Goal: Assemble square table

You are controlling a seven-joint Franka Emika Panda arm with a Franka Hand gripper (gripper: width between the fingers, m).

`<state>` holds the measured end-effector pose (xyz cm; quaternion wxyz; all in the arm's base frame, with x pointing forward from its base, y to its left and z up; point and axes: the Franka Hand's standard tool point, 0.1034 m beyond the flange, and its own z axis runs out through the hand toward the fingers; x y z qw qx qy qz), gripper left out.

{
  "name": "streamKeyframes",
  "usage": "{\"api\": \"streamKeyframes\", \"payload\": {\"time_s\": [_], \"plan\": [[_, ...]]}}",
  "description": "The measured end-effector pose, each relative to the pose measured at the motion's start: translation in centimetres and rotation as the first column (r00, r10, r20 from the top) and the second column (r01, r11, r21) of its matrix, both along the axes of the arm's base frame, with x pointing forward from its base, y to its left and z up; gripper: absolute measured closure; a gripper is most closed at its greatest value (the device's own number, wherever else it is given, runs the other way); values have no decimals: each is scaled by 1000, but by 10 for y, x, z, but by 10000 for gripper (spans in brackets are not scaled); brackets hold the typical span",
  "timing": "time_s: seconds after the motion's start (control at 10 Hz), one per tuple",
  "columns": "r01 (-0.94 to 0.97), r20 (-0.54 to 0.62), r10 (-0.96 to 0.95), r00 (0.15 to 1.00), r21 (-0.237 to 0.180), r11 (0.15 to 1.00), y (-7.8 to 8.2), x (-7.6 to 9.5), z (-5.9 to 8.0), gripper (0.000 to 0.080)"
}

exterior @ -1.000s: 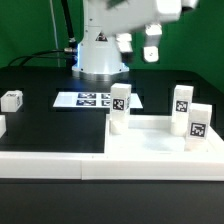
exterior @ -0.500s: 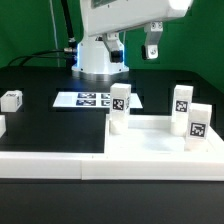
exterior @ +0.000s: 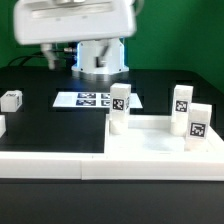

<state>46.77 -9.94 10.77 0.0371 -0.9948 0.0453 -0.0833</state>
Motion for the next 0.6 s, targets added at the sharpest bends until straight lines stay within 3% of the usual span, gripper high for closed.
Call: {"api": "streamKeyframes", "payload": {"time_s": [0.2, 0.6], "plan": [[-257, -8, 257, 966, -73, 964, -65, -28, -9, 150], [-276, -15, 276, 961, -78, 958, -65, -28, -10, 150]]}}
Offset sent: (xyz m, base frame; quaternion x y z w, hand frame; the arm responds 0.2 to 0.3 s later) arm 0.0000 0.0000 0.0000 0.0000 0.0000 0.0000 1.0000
